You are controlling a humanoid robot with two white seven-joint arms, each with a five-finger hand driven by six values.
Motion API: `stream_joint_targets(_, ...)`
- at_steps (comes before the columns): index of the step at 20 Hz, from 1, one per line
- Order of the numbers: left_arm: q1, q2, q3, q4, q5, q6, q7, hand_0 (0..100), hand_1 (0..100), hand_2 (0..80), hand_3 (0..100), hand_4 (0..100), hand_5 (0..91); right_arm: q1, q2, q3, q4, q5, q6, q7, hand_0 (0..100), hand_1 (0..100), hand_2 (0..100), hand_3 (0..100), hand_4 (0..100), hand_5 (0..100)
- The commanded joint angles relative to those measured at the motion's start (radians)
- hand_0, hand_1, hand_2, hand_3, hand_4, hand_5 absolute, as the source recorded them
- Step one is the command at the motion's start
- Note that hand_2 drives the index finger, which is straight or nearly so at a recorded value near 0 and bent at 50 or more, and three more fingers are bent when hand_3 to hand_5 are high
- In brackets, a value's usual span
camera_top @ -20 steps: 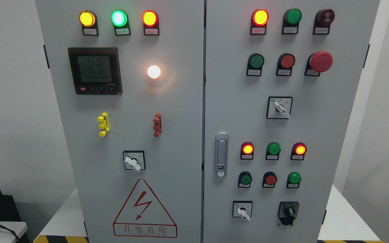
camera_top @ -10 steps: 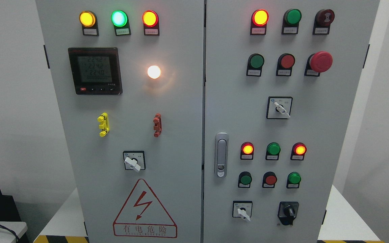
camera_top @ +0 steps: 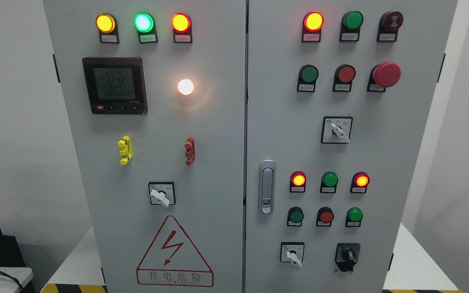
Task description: Turn on light switch 1
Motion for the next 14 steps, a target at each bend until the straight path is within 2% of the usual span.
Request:
stream_joint_targets(1,-0.061,0.035,-0.264,0.171,0.007,0.078,0.065,31,10,0.0,0,0,0.0,0.000,0.000,0.000,0.000,-0.017,0.000,0.001,12,39,0,0,0,0)
stream_joint_targets(3,-0.088,0.026,-0.289,0.171,0.007,0.117,0.089,31,10,0.0,0,0,0.0,0.000,0.000,0.000,0.000,-0.018,0.000,0.000,12,39,0,0,0,0)
stream_joint_targets(6,-0.128,0.007,-0.327,0.163,0.007,0.166,0.171,32,10,0.0,0,0,0.0,0.000,0.000,0.000,0.000,-0.018,0.000,0.000,12,39,0,0,0,0)
stream_joint_targets(7,-0.141,0.001,-0.327,0.162,0.007,0.175,0.181,32,9,0.0,0,0,0.0,0.000,0.000,0.000,0.000,-0.018,0.000,0.001,12,39,0,0,0,0)
stream_joint_targets(14,-0.171,-0.030,-0.327,0.162,0.007,0.209,0.185,33,9,0.0,0,0,0.0,0.000,0.000,0.000,-0.001,-0.018,0.000,0.000,12,39,0,0,0,0)
